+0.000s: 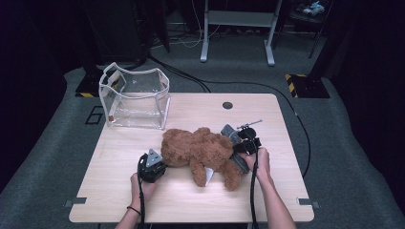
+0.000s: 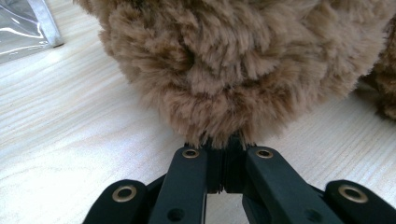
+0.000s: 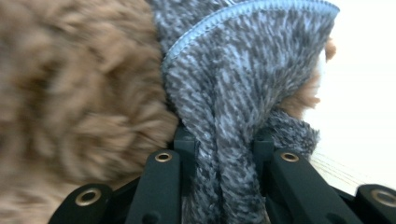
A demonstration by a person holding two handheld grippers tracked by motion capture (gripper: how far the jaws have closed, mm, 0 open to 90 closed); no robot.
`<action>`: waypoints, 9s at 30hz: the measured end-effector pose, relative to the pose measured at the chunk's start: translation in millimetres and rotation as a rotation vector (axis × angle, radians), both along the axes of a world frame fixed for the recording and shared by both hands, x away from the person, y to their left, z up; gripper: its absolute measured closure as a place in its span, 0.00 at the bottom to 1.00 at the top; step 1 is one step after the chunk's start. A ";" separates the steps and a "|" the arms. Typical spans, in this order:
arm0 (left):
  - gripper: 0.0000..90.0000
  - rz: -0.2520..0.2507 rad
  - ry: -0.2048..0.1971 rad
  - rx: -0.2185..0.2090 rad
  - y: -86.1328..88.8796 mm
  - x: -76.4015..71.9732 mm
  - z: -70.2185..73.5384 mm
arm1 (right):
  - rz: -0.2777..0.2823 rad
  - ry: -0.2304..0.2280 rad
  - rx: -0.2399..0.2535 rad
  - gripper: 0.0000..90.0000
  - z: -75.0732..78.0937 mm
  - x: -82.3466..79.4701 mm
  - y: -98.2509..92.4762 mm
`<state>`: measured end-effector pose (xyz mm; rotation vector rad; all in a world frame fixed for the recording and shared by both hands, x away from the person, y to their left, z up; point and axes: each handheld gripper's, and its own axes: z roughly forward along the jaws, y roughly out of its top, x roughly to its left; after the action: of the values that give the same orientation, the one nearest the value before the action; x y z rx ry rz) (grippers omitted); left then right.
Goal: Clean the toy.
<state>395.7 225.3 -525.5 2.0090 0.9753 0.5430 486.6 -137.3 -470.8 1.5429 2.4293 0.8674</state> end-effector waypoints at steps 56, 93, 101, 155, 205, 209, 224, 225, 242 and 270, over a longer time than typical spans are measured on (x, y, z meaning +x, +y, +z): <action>0.99 -0.002 -0.009 -0.012 -1.5 0.5 0.4 | 0.353 -0.239 0.064 0.81 82.8 -50.1 126.4; 0.99 -0.006 -0.009 -0.014 -2.0 1.6 -0.3 | 0.243 -0.202 0.022 0.81 46.7 -69.3 77.8; 0.99 -0.002 -0.012 -0.015 -2.2 1.5 -0.6 | 0.139 -0.208 0.011 0.81 47.9 -72.6 46.9; 0.99 -0.010 -0.009 -0.031 -1.4 1.2 -0.3 | 0.381 -0.245 -0.029 0.81 39.7 -77.6 154.9; 0.99 -0.020 -0.004 -0.015 -1.6 1.7 0.2 | -0.094 -0.083 -0.004 0.80 3.8 -60.0 -18.4; 0.99 -0.016 -0.008 -0.013 -2.1 1.8 0.0 | -0.088 -0.069 -0.009 0.80 -3.0 -53.9 -17.3; 0.99 -0.017 -0.005 -0.012 -2.2 2.0 0.1 | -0.107 -0.105 -0.121 0.80 13.2 -87.4 -29.3; 0.99 -0.014 -0.007 -0.012 -2.4 2.1 -0.1 | -0.082 -0.155 -0.114 0.80 22.6 -94.1 -23.9; 0.99 -0.018 0.002 -0.014 -1.5 3.0 0.2 | 0.209 -0.250 -0.074 0.80 24.2 -99.4 78.3; 0.99 -0.010 -0.001 -0.026 -1.7 3.2 -0.5 | 0.102 -0.196 -0.252 0.80 0.1 -130.3 26.6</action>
<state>399.0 223.6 -525.9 1.9894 0.9668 0.5236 356.3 -110.7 -470.7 1.1982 2.3835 0.6612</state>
